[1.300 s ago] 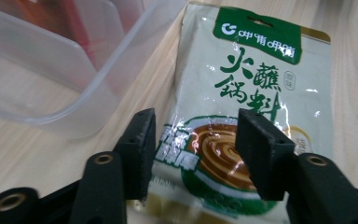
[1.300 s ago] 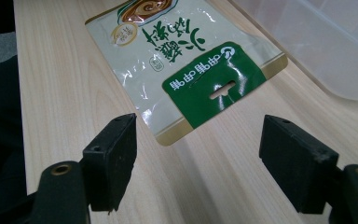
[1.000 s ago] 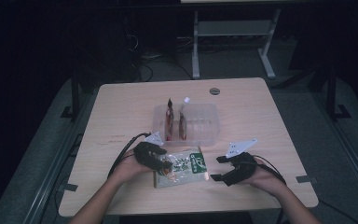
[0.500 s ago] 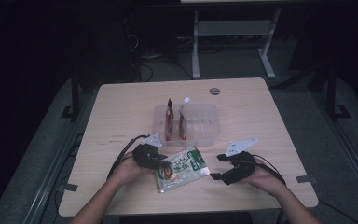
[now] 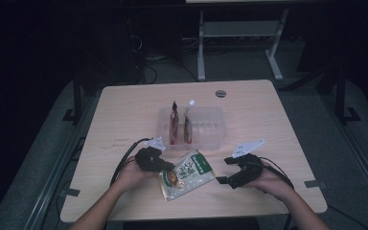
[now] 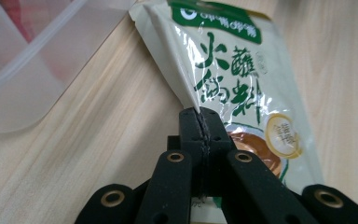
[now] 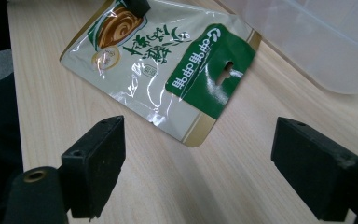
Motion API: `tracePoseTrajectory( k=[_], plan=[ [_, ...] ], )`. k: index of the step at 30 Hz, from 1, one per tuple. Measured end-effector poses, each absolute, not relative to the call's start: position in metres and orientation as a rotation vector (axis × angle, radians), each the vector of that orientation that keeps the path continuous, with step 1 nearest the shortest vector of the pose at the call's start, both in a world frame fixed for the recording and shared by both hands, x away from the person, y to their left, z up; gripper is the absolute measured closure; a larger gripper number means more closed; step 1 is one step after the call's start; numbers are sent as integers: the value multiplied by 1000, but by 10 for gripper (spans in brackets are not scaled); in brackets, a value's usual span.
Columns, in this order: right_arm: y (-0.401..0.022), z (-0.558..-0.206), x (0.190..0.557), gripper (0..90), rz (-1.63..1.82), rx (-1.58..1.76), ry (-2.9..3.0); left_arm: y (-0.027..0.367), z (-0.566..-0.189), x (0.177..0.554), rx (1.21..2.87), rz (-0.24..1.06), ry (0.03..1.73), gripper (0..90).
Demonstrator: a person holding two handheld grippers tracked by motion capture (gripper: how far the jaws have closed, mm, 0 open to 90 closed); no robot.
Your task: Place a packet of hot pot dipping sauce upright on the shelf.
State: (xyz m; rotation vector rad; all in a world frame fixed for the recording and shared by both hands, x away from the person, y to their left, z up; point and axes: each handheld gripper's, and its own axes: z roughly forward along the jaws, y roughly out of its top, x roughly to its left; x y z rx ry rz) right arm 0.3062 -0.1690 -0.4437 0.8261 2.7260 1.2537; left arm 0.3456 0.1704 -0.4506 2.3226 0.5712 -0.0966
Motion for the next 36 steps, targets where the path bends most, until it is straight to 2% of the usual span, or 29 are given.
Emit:
tracePoseTrajectory(
  k=[19, 30, 33, 36],
  plan=[
    [-152, -428, 323, 133, 1377, 848, 2702, 163, -410, 323, 2217, -38, 396, 900],
    [-145, -432, 340, 135, 1453, 849, 2731, 161, -392, 323, 2155, 8, 382, 900],
    [-144, -432, 345, 156, 1508, 842, 2721, 162, -390, 324, 2135, 12, 378, 900],
    [-143, -431, 347, 231, 1542, 827, 2721, 162, -389, 325, 2124, 13, 362, 900]
  ],
)
